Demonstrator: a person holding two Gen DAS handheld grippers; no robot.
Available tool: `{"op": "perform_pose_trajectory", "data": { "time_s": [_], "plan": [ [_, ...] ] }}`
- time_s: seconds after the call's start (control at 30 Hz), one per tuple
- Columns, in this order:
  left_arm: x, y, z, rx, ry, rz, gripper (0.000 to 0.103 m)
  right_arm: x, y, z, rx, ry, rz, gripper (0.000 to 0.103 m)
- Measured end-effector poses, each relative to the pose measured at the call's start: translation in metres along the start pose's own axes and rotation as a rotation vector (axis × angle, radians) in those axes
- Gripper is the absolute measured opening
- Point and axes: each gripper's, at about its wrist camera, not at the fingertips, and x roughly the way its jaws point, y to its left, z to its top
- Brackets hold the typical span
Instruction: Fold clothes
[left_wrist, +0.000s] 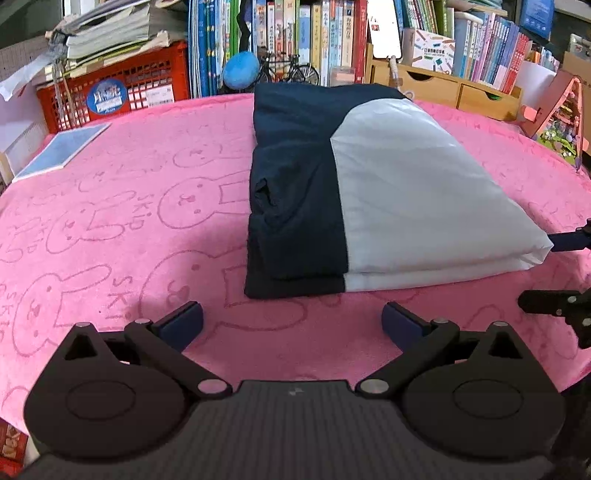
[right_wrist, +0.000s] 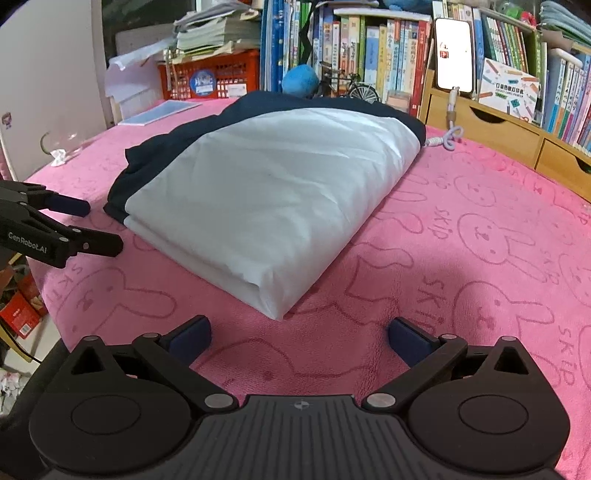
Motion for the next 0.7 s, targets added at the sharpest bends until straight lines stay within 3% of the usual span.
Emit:
{"op": "perform_pose_trajectory", "data": {
  "time_s": [0.27, 0.7],
  "plan": [
    [-0.002, -0.012, -0.001, 0.018, 0.021, -0.061, 0.103, 0.002, 0.008, 0.008, -0.017, 0.026, -0.014, 0.103],
    [0.004, -0.022, 0.004, 0.047, 0.033, -0.061, 0.103, 0.004, 0.004, 0.008, -0.001, 0.029, 0.005, 0.103]
  ]
}}
